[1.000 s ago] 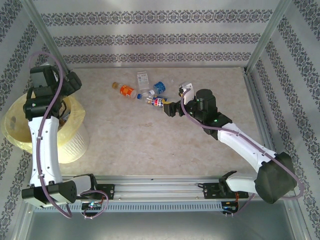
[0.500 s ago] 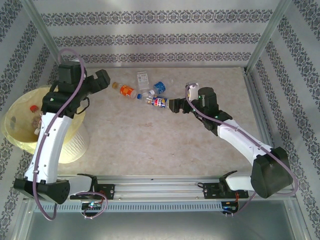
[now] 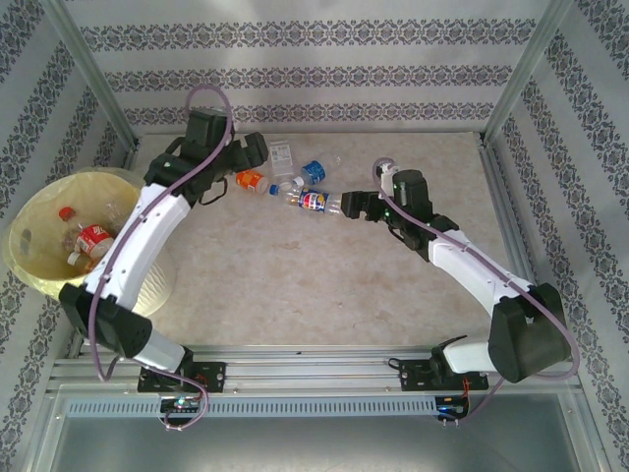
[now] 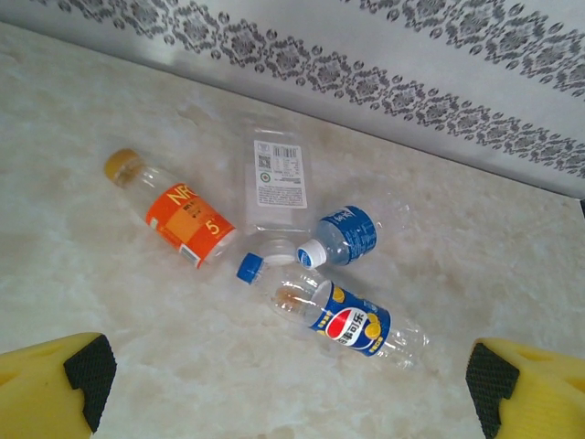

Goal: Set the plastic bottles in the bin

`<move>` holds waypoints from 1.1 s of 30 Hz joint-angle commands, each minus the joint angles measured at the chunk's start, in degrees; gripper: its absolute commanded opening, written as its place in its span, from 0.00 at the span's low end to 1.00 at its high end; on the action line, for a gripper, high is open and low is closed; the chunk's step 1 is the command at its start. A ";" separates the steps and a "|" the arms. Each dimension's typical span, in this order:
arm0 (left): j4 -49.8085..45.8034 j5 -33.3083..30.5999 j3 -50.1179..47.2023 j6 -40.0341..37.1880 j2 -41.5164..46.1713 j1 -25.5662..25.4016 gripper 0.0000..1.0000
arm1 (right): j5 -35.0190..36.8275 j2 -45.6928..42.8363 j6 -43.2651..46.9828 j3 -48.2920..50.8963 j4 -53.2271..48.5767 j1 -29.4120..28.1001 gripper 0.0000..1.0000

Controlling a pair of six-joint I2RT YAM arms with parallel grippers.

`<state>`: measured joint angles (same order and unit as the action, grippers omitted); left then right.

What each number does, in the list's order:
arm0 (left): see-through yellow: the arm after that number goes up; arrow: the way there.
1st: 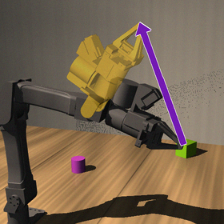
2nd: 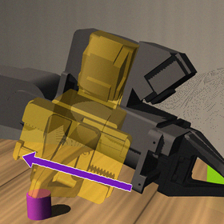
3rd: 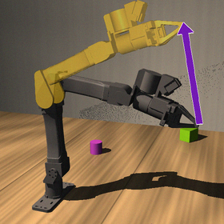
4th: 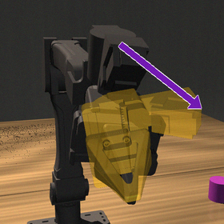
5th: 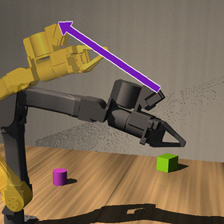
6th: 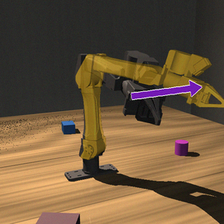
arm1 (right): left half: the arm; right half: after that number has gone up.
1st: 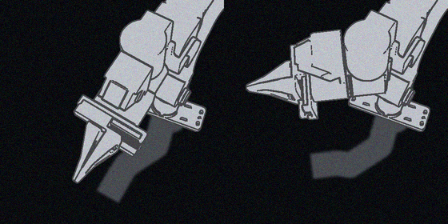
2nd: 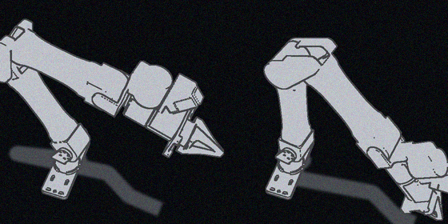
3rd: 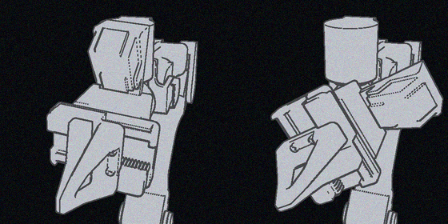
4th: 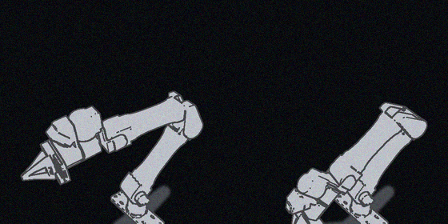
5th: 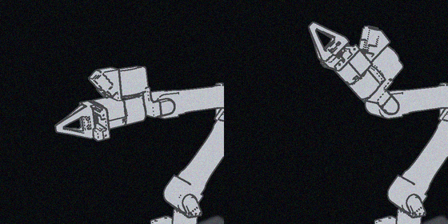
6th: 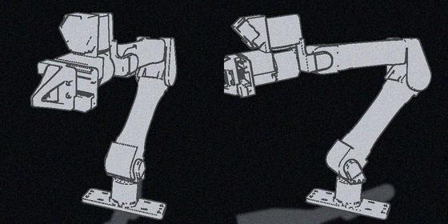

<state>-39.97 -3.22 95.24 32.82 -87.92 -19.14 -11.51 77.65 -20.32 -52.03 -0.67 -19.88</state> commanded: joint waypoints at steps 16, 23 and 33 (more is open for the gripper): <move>5.97 -3.21 8.99 14.55 -23.70 3.60 1.00 | 2.34 -5.86 0.56 0.95 -6.15 2.48 0.98; 5.90 -6.85 10.67 23.63 -31.69 7.47 1.00 | 3.59 -8.71 0.94 2.20 -7.05 2.73 0.98; 0.08 -9.97 23.27 26.59 -45.29 8.07 1.00 | 5.25 -11.32 2.47 1.58 -9.69 2.90 0.98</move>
<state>-36.16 -11.27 114.74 57.39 -131.15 -11.03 -8.05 67.96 -19.22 -50.39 -9.06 -17.72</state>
